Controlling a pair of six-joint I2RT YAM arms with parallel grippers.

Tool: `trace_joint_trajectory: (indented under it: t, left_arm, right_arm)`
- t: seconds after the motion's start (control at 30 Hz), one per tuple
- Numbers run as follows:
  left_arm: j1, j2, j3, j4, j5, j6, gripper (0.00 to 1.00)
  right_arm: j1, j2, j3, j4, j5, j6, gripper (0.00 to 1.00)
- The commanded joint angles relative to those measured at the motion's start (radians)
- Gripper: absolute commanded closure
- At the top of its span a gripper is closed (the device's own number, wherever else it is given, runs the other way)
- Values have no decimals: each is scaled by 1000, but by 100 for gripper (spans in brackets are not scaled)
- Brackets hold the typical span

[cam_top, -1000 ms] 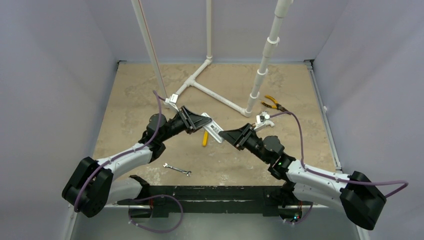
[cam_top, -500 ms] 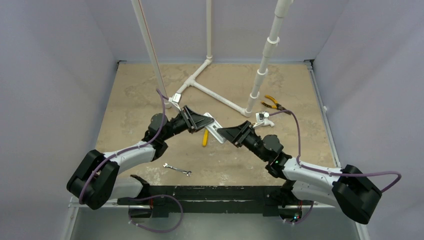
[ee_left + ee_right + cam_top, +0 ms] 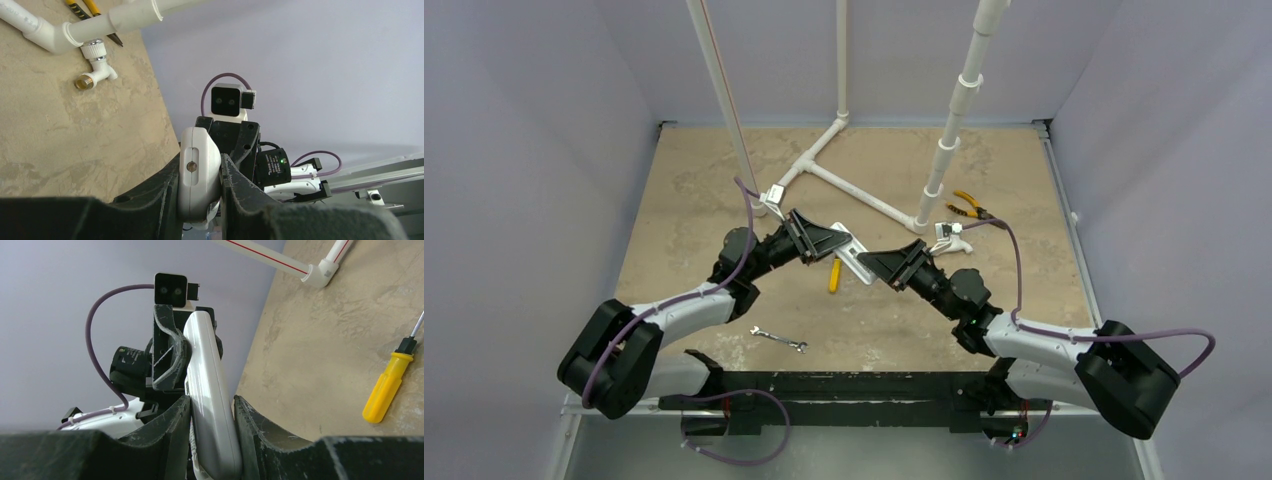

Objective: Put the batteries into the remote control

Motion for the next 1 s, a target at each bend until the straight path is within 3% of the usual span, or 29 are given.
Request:
trace_joint_trajectory:
  t: [0.0, 0.2, 0.4, 0.57, 0.73, 0.97]
  left_arm:
    - [-7, -27, 9, 41, -37, 32, 100]
    - [-8, -44, 11, 36, -59, 45, 100]
    - [-7, -57, 7, 30, -70, 60, 100]
    - [-7, -63, 4, 26, -78, 65, 100]
    - [-6, -63, 2, 30, -80, 68, 100]
    - [-7, -67, -1, 35, -78, 67, 100]
  right_arm:
    - [3, -6, 20, 72, -25, 1, 66]
    - [3, -8, 42, 51, -46, -18, 66]
    - [3, 13, 41, 82, -58, -13, 74]
    - [3, 32, 48, 108, -82, -11, 61]
    - [3, 40, 51, 120, -94, -7, 59]
    - [3, 48, 46, 134, -90, -1, 68]
